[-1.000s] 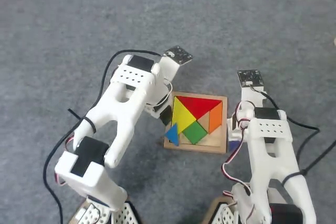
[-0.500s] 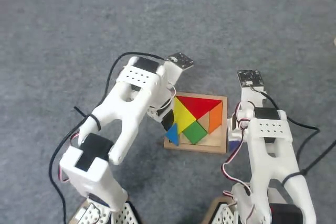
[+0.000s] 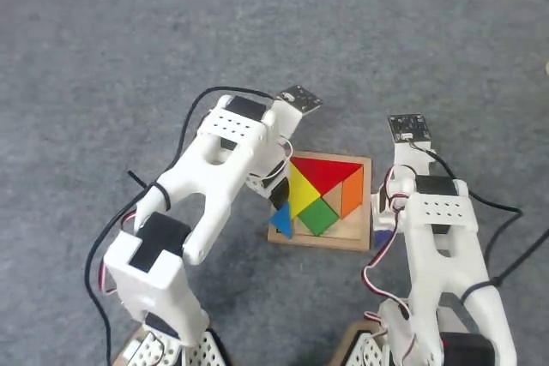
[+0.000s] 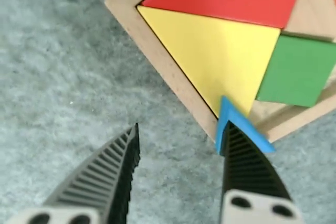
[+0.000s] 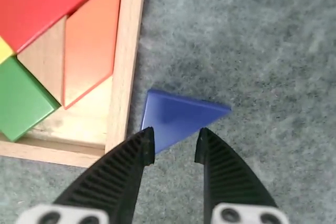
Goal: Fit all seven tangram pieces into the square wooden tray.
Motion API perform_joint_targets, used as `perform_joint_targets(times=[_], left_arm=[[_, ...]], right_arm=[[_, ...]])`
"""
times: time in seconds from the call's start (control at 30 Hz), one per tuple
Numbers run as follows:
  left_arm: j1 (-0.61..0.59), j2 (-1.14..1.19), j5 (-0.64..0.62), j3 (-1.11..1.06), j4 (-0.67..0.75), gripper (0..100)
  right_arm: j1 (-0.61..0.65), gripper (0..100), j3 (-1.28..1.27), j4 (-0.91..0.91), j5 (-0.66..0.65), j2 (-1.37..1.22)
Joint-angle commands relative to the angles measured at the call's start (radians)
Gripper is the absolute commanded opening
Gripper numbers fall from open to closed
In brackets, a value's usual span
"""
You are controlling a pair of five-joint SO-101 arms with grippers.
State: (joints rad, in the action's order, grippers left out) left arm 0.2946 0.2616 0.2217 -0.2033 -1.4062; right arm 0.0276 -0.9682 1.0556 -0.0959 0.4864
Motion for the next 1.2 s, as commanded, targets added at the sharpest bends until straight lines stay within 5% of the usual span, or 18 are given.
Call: perform_joint_targets(times=[0.0, 0.9, 1.17], left_arm=[[-0.029, -0.006, 0.0, 0.061, 0.009, 24], [0.167, 0.098, -0.043, 0.124, 0.038, 24], [0.083, 0.08, -0.069, 0.302, -0.11, 24]], right_arm=[[0.01, 13.3, 0.006, 0.005, 0.003, 0.035], [0.01, 13.3, 0.009, 0.005, 0.005, 0.035], [0.01, 13.3, 0.005, 0.007, 0.006, 0.035]])
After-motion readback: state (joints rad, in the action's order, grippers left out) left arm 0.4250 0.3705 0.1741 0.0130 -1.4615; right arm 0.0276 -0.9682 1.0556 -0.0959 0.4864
